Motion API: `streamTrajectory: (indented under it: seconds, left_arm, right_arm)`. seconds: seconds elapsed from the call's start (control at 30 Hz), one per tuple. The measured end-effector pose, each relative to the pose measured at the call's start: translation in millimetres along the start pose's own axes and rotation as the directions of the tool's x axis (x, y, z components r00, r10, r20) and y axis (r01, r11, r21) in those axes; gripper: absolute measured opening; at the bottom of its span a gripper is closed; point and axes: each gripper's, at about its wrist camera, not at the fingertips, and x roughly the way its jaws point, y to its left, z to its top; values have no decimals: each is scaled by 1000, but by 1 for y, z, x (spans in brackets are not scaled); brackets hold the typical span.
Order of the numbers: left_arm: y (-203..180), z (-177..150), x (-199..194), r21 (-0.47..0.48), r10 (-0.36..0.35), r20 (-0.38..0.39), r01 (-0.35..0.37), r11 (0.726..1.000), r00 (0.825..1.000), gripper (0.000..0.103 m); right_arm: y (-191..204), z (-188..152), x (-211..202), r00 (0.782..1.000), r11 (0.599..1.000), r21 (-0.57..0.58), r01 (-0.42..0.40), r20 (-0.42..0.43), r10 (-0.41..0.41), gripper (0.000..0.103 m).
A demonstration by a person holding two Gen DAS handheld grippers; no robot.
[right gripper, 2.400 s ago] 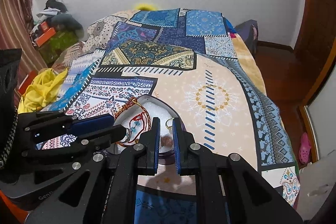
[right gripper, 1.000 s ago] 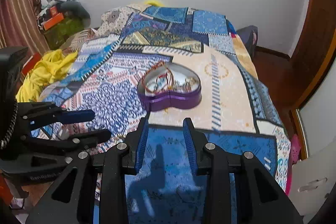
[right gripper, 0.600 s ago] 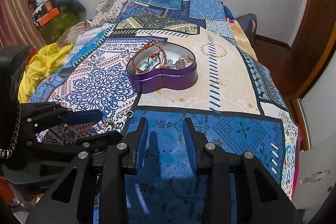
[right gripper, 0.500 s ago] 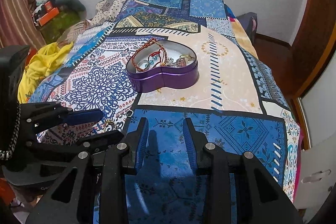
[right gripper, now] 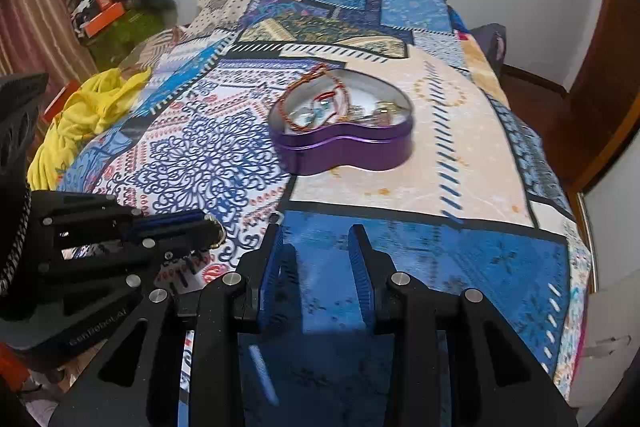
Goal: Organize jewelry
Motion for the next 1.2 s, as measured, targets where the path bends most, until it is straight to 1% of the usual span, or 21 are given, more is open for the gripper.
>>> streamTrajectory:
  seconds: [0.23, 0.37, 0.4, 0.43, 0.5, 0.67, 0.93, 1.2]
  left_arm:
    - [17, -1, -16, -21, 11, 53, -10, 1000, 999, 5]
    - [23, 0, -23, -35, 13, 72, -11, 999, 997, 5]
    - [25, 1, -24, -39, 13, 74, -10, 999, 997, 5]
    - [27, 1, -24, -42, 14, 77, -10, 999, 997, 5]
    - [27, 2, -25, -47, 13, 79, -9, 999, 997, 5]
    - [24, 5, -30, -44, 11, 94, -7, 999, 996, 5]
    - [13, 18, -43, -15, 11, 135, -9, 1000, 991, 5]
    - [2, 42, -49, 5, -3, 182, 3, 1000, 983, 4]
  right_arm:
    - [18, 5, 16, 1000, 998, -64, -14, -16, 13, 31]
    - [23, 5, 21, 1000, 995, -96, 3, -16, -5, 30]
    - [23, 5, 22, 1000, 995, -98, 3, -18, -4, 25]
    - [23, 5, 22, 1000, 995, -95, 0, -21, -2, 18]
    - [20, 6, 23, 1000, 996, -84, -6, -25, 4, 10]
    - [20, 6, 19, 1000, 997, -76, -8, -13, 7, 9]
    - [7, 14, -6, 998, 1000, -22, -4, 68, 6, 9]
    - [-14, 27, -35, 986, 999, 32, 12, 163, -17, 9]
